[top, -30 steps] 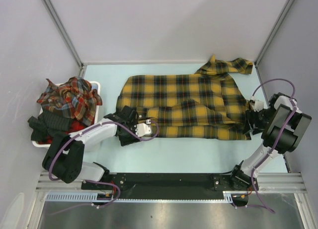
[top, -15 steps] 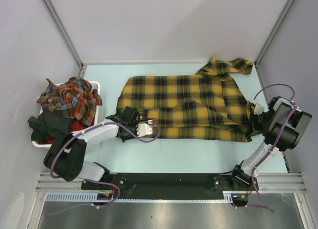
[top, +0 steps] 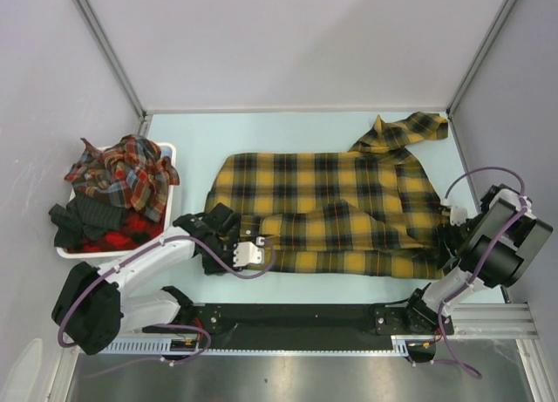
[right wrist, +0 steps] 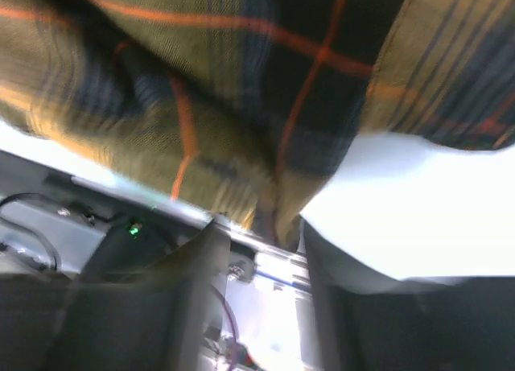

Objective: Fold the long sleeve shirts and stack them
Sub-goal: Fold the shirt

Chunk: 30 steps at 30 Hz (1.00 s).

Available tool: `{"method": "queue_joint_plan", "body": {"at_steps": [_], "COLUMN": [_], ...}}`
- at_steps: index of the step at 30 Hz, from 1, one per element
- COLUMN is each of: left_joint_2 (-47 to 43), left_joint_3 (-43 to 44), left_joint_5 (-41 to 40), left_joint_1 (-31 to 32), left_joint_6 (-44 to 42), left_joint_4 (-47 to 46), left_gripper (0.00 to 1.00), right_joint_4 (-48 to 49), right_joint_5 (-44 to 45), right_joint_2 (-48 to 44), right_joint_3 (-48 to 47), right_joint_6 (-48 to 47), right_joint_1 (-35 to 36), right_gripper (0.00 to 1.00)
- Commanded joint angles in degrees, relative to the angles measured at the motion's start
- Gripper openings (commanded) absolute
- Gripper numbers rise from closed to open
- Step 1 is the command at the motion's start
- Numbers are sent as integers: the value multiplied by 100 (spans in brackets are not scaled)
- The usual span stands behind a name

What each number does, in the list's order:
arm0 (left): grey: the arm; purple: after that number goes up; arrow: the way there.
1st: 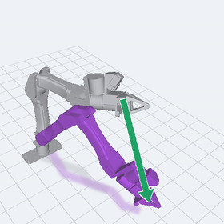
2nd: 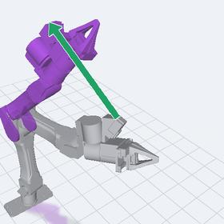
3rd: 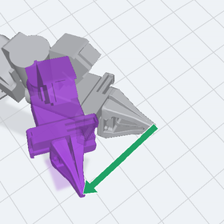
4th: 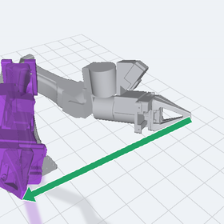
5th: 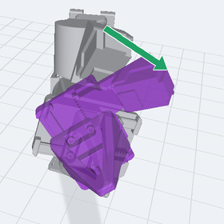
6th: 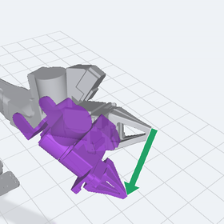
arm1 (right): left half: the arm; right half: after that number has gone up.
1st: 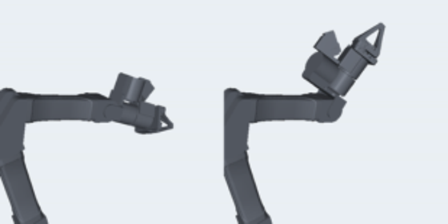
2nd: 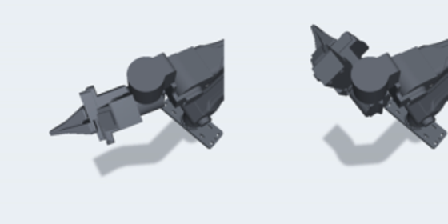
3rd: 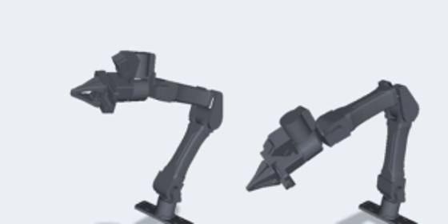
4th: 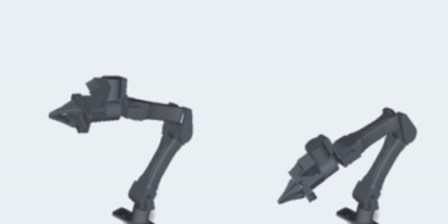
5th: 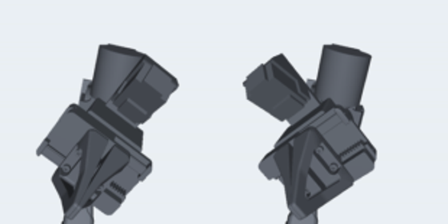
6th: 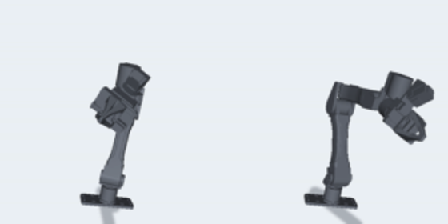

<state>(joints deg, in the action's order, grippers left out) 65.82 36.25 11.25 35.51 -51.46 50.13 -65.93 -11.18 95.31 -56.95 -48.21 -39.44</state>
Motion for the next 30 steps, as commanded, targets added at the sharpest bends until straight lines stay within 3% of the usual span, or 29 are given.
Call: {"method": "queue_joint_plan", "body": {"at_steps": [1,5,11,14,17,20,30], "left_joint_2": [-87,509,2080,2706,3234,3376,3779], "left_joint_3": [680,1708,3858,4843,5364,5393,5383], "left_joint_5": [580,1055,1582,1740,1864,1732,1275], "left_joint_1": [-131,-667,-1748,-2012,-2127,-2118,-2355], "left_joint_6": [-154,118,1822,2297,2518,2589,2528], "left_joint_4": [664,604,-669,-671,-671,-785,-1251], "left_gripper": [52,67,70,70,71,72,73], "right_joint_4": [-701,-414,991,1528,1653,1977,3472], "right_joint_5": [-259,-955,-1607,-1370,-1317,-1316,-1852], "right_joint_2": [-197,163,1541,2438,3413,4107,4786], "right_joint_3": [-719,-2415,-4276,-5008,-6176,-7039,-7233], "right_joint_6": [-453,273,2111,2719,3211,3800,5022], "right_joint_1": [-38,427,1473,1913,2107,2168,2151], "right_gripper": [66,68,63,54,52,64,71]}}
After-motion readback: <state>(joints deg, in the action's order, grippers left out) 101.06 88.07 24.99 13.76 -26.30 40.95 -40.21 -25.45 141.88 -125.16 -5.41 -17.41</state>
